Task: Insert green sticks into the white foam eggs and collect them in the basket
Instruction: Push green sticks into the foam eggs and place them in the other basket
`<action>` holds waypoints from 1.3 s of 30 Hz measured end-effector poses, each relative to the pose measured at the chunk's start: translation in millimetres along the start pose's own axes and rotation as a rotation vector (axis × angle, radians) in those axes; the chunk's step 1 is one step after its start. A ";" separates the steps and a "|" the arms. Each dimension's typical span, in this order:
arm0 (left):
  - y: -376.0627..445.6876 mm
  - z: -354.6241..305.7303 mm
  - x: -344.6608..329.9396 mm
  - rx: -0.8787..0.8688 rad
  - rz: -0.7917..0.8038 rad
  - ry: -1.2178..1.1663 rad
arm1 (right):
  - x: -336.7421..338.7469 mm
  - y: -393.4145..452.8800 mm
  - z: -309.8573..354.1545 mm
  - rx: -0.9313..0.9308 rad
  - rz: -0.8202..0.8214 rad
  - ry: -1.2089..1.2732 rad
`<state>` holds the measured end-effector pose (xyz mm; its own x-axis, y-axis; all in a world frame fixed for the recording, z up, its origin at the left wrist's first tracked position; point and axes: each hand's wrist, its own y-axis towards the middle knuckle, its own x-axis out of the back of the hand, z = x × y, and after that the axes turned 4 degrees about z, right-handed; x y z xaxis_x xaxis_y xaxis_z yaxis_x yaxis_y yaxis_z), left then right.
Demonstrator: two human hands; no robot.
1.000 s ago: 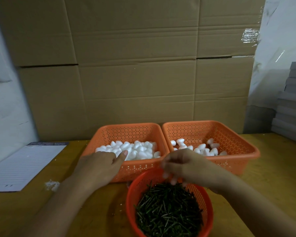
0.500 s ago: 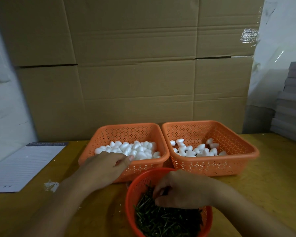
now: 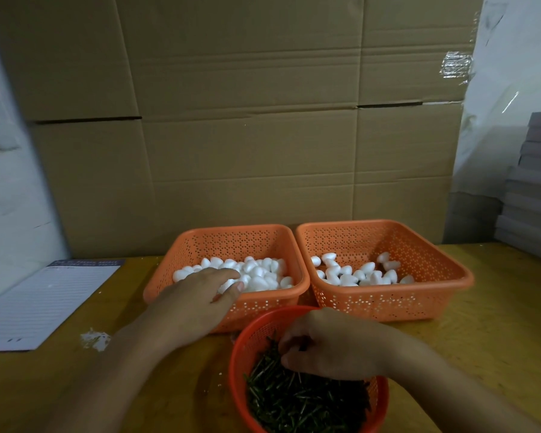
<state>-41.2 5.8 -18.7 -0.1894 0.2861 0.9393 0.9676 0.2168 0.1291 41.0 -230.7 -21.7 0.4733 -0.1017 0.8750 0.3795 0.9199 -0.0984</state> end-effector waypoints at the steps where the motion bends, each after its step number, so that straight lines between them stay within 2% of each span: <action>1: -0.7 -0.7 -0.8 0.000 0.025 0.047 | -0.4 0.3 0.0 0.003 -0.003 -0.004; 5: -0.4 -1.7 -2.2 -0.002 0.098 0.177 | -1.0 0.3 0.7 0.016 0.002 0.008; 9: 2.5 1.2 -3.5 -0.018 0.098 0.223 | -0.7 0.5 0.7 0.010 0.004 0.009; 15: 2.8 4.6 -6.1 -0.044 0.025 0.239 | -1.1 0.0 1.7 0.006 0.007 -0.007; 22: 4.1 4.4 -6.2 -0.075 0.046 0.196 | -1.2 -0.8 1.6 -0.003 0.002 -0.008; 31: 2.8 0.6 -2.8 -0.025 0.047 0.205 | -1.8 0.1 1.2 0.001 0.004 0.000; 36: 0.5 0.3 -0.6 0.052 0.072 0.343 | -1.7 0.1 0.7 0.002 0.008 0.004; 39: 1.4 1.4 -2.3 0.067 0.091 0.329 | -2.2 0.4 0.2 0.009 0.005 -0.003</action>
<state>-39.6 6.8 -21.0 -0.0282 -0.0072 0.9996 0.9630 0.2681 0.0290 40.0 -230.0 -23.6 0.4725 -0.0960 0.8761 0.3700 0.9238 -0.0983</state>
